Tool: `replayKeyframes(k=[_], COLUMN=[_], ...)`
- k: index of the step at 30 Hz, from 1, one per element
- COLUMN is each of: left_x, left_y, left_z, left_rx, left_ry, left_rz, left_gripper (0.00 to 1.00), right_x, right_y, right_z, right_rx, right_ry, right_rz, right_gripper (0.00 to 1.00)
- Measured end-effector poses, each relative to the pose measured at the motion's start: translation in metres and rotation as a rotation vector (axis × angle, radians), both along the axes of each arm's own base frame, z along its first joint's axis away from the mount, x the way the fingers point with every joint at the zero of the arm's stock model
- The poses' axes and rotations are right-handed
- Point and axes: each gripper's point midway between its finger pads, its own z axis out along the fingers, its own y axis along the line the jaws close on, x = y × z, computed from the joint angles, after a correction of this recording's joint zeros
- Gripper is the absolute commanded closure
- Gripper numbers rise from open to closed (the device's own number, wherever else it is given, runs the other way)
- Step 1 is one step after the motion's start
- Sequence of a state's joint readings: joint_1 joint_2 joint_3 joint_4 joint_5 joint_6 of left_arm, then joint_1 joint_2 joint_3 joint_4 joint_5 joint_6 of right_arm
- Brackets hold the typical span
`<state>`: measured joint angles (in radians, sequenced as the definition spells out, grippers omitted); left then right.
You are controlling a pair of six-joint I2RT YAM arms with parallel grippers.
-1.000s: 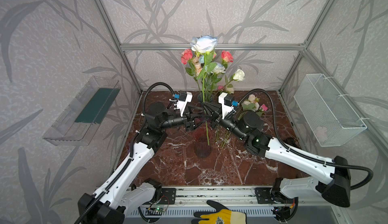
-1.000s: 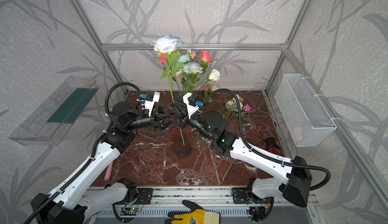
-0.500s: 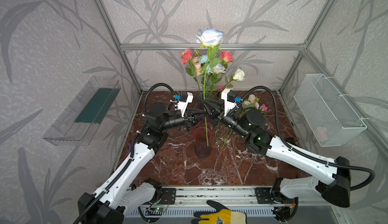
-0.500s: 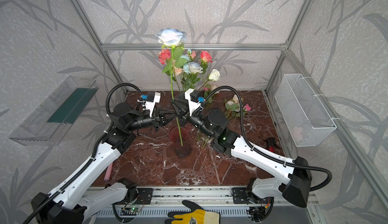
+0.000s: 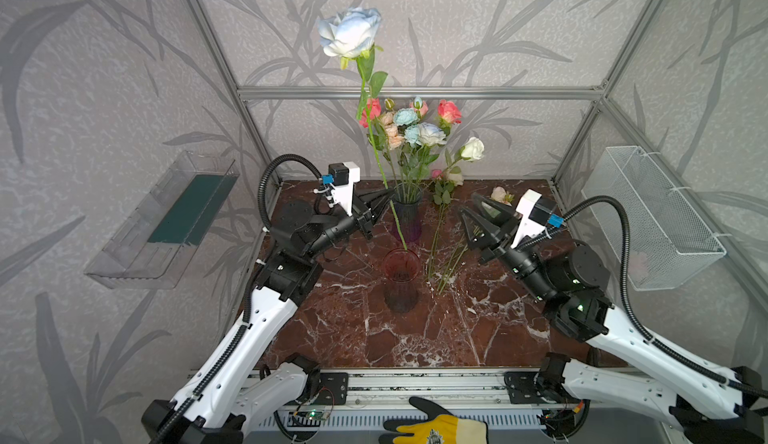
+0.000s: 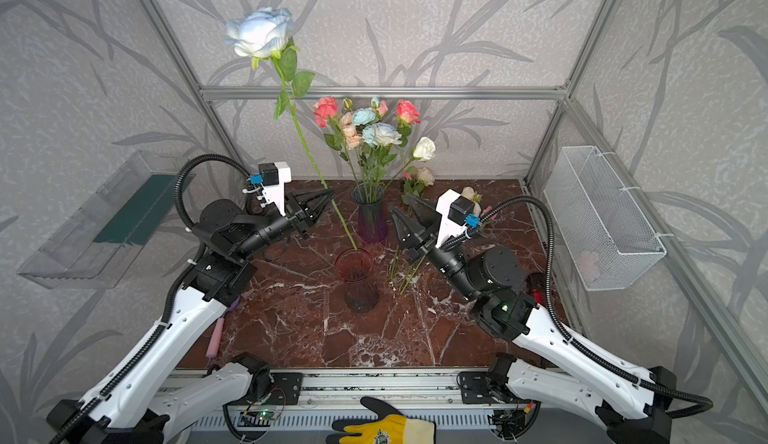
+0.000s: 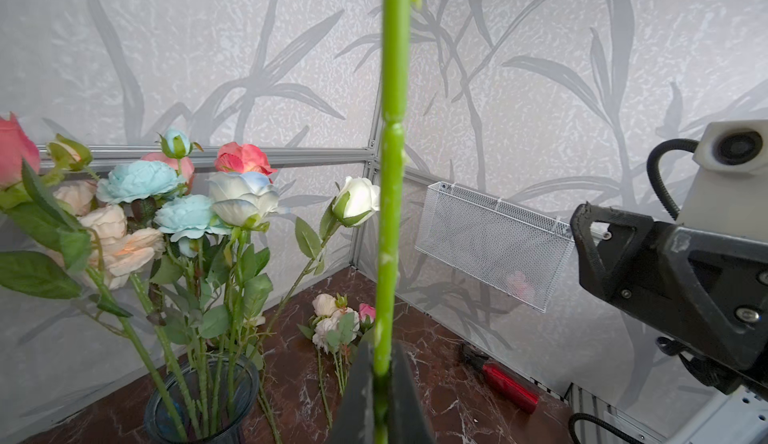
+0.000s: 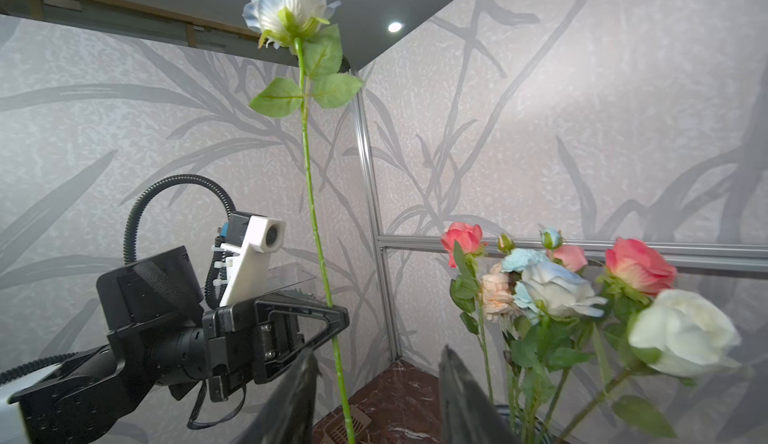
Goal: Arrange the flowers into the vase
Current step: 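Lower the blue rose into the pink vase with left gripper while right gripper moves away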
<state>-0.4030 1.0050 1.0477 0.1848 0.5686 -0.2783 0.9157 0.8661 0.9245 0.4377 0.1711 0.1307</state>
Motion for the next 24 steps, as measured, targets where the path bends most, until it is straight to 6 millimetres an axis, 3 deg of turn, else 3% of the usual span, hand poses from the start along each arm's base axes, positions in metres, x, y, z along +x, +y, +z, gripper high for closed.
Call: replayKeyframes(k=[6, 10, 14, 18, 21, 23, 24], left_x=[0.023, 0.017, 0.012, 0.007, 0.005, 0.005, 0.005], left_y=[-0.008, -0.016, -0.019, -0.014, -0.011, -0.011, -0.011], left_z=[-0.078, -0.125, -0.142, -0.146, -0.152, -0.154, -0.155], left_rx=[0.107, 0.184, 0.24, 0.256, 0.271, 0.277, 0.28], left_ry=[0.186, 0.275, 0.288, 0.264, 0.259, 0.258, 0.257], left_rz=[0.039, 0.034, 0.043, 0.066, 0.079, 0.085, 0.084], left_gripper=[1.0, 1.0, 0.95, 0.88, 0.8, 0.68, 0.67], right_x=[0.022, 0.048, 0.088, 0.127, 0.139, 0.144, 0.146], right_y=[-0.035, -0.056, -0.081, -0.1, -0.101, -0.1, -0.1], right_z=[-0.046, -0.083, -0.131, -0.203, -0.247, -0.267, -0.275], right_rx=[-0.018, -0.018, -0.015, -0.031, -0.072, -0.09, -0.096], right_ry=[0.112, 0.245, 0.435, 0.665, 0.792, 0.851, 0.873], right_rz=[-0.13, -0.23, -0.348, -0.438, -0.458, -0.46, -0.46], right_gripper=[0.52, 0.51, 0.51, 0.51, 0.51, 0.51, 0.51])
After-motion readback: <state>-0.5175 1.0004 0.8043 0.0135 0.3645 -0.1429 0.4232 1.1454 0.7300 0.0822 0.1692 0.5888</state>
